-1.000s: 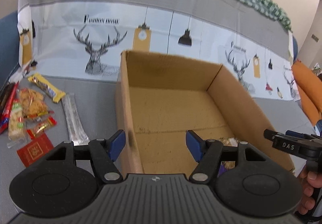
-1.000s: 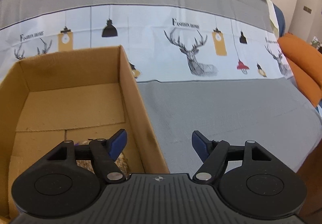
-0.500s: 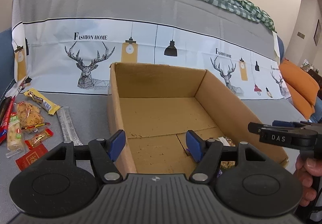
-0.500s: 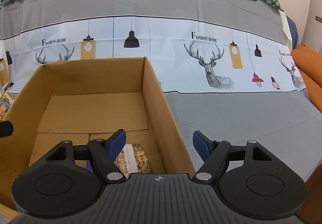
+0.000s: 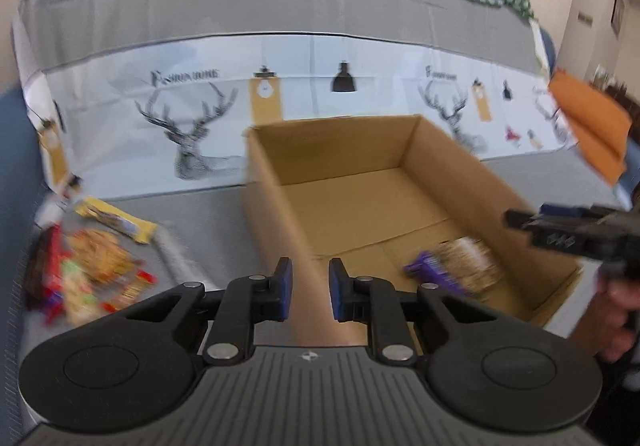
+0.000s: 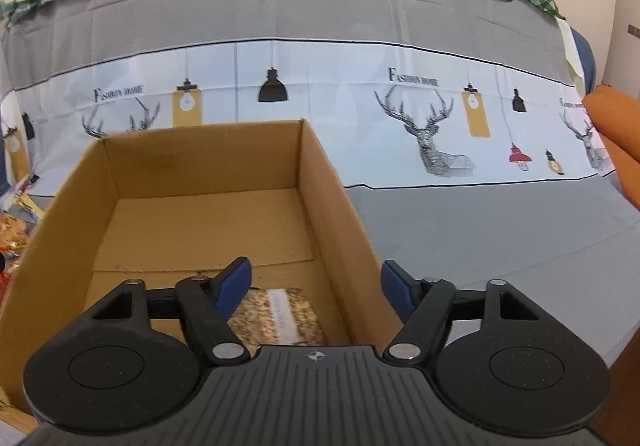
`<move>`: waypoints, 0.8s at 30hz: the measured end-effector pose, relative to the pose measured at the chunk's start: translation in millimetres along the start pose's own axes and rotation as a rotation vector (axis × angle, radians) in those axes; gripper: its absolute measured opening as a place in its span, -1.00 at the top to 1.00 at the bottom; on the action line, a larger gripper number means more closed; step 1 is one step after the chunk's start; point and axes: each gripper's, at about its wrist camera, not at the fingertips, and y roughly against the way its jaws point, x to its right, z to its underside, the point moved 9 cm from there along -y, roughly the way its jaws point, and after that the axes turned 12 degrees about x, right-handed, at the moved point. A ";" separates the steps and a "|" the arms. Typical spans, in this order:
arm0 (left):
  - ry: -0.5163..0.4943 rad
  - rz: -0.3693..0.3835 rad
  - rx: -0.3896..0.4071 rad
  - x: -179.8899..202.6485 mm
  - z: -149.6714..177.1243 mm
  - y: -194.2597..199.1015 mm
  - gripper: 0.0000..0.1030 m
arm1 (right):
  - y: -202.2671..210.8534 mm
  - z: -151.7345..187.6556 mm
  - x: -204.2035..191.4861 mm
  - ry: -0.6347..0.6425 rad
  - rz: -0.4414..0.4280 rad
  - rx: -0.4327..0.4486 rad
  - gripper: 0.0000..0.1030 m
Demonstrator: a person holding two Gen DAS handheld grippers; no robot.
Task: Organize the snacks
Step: 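Move both tools from the box back toward the snack pile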
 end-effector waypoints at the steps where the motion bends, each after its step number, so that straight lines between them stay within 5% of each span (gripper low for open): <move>1: -0.017 -0.012 0.001 -11.2 1.0 0.6 0.59 | 0.8 0.0 -2.8 -0.003 -0.007 0.002 -0.14; 5: 0.056 -0.084 0.030 -69.1 16.1 2.0 0.59 | 4.7 -4.0 -18.2 -0.033 -0.061 0.013 0.27; 8: 0.202 -0.199 -0.059 -123.0 46.1 -2.8 0.60 | 10.6 -9.9 -37.3 -0.042 -0.117 0.039 0.27; 11: 0.359 -0.264 -0.052 -162.2 50.4 1.5 0.60 | 19.0 -15.4 -66.9 -0.033 -0.202 0.067 0.27; 17: 0.448 -0.303 -0.071 -188.5 56.8 -0.1 0.60 | 37.8 -27.1 -144.1 0.002 -0.404 0.129 0.27; 24: 0.499 -0.378 -0.143 -206.0 73.3 -6.6 0.57 | 45.6 -18.7 -232.9 0.001 -0.519 0.099 0.27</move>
